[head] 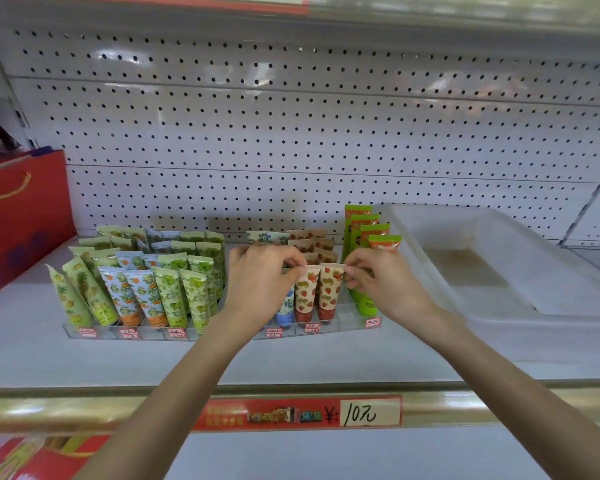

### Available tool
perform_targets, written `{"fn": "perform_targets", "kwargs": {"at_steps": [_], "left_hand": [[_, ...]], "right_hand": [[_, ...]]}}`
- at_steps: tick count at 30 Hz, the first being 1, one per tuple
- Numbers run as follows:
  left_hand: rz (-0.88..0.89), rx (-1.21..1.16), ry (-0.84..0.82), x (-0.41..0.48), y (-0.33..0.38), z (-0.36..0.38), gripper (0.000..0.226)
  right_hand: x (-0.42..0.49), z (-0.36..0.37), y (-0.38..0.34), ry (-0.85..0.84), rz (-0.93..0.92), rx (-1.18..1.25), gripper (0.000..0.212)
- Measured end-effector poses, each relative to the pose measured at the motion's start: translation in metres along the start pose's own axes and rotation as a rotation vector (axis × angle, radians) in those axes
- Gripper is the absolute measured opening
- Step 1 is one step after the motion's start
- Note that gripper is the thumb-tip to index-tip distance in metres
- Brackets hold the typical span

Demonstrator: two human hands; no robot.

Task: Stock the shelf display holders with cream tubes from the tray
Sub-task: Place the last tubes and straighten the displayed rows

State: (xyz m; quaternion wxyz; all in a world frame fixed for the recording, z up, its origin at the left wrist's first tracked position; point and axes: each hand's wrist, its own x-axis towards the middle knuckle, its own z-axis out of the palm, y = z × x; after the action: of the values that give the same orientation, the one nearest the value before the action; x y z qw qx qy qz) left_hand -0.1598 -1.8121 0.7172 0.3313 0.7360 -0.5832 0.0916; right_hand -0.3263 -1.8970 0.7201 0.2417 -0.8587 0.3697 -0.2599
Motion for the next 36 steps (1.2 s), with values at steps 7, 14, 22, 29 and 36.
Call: {"fn": "perform_targets", "kwargs": {"at_steps": [7, 14, 22, 29, 36], "left_hand": [[0.021, -0.014, 0.014, 0.000, 0.001, -0.003, 0.016], [0.037, -0.058, 0.009, 0.016, -0.001, -0.019, 0.021], [0.050, -0.041, -0.279, 0.048, -0.003, -0.028, 0.028], [0.031, 0.035, -0.362, 0.059, -0.006, -0.022, 0.026], [-0.002, 0.011, -0.367, 0.059, -0.013, -0.016, 0.019]], "right_hand": [[-0.003, -0.016, -0.008, 0.024, -0.041, 0.033, 0.009], [0.015, -0.057, -0.019, -0.071, -0.189, 0.028, 0.008], [0.056, -0.060, -0.024, -0.274, -0.169, -0.098, 0.017], [0.074, -0.050, -0.029, -0.322, -0.171, -0.393, 0.022], [0.082, -0.047, -0.027, -0.313, -0.149, -0.493, 0.021]]}}
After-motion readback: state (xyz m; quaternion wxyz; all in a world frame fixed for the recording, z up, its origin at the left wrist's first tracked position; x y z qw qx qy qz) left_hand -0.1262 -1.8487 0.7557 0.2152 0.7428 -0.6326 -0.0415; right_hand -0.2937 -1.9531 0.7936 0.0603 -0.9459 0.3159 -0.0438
